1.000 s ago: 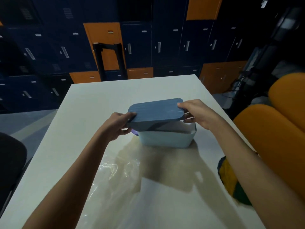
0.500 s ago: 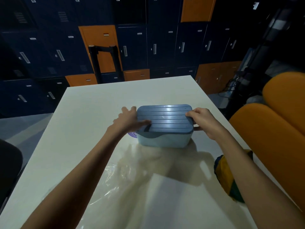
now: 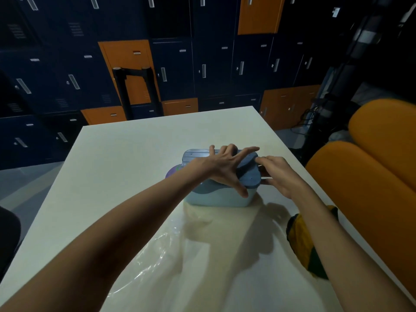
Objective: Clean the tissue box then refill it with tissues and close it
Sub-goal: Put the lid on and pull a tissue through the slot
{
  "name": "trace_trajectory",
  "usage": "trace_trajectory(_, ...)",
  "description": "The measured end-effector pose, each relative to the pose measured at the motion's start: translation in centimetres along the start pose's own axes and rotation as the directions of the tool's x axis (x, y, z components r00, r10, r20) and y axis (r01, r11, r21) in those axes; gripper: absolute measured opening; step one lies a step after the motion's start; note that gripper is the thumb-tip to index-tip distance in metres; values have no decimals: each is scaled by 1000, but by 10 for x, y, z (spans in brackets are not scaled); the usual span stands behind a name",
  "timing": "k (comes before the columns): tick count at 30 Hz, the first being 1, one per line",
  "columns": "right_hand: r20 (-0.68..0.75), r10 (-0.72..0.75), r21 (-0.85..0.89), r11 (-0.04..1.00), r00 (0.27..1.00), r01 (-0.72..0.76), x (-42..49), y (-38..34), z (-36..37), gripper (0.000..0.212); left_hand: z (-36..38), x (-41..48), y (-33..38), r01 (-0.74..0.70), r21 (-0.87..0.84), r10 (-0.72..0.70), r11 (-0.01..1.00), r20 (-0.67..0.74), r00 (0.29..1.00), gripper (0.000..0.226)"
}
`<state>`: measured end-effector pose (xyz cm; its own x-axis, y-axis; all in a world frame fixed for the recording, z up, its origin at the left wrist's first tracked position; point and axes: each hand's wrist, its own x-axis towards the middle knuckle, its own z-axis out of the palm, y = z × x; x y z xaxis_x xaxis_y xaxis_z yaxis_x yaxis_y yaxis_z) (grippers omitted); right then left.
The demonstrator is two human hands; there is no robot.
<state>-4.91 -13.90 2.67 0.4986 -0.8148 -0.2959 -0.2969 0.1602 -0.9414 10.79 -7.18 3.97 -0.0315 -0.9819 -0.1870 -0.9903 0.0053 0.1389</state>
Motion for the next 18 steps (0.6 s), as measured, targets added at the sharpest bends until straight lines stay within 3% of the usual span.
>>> trace_trajectory(6, 24, 21, 113, 993, 1000, -23, -2, 11, -3, 24, 13, -1, -9, -34, -111, 10, 993, -210, 978, 109)
trace_trajectory(18, 94, 31, 247, 968, 995, -54, -9, 21, -8, 32, 26, 6, -13, -81, -30, 70, 996, -260, 963, 105)
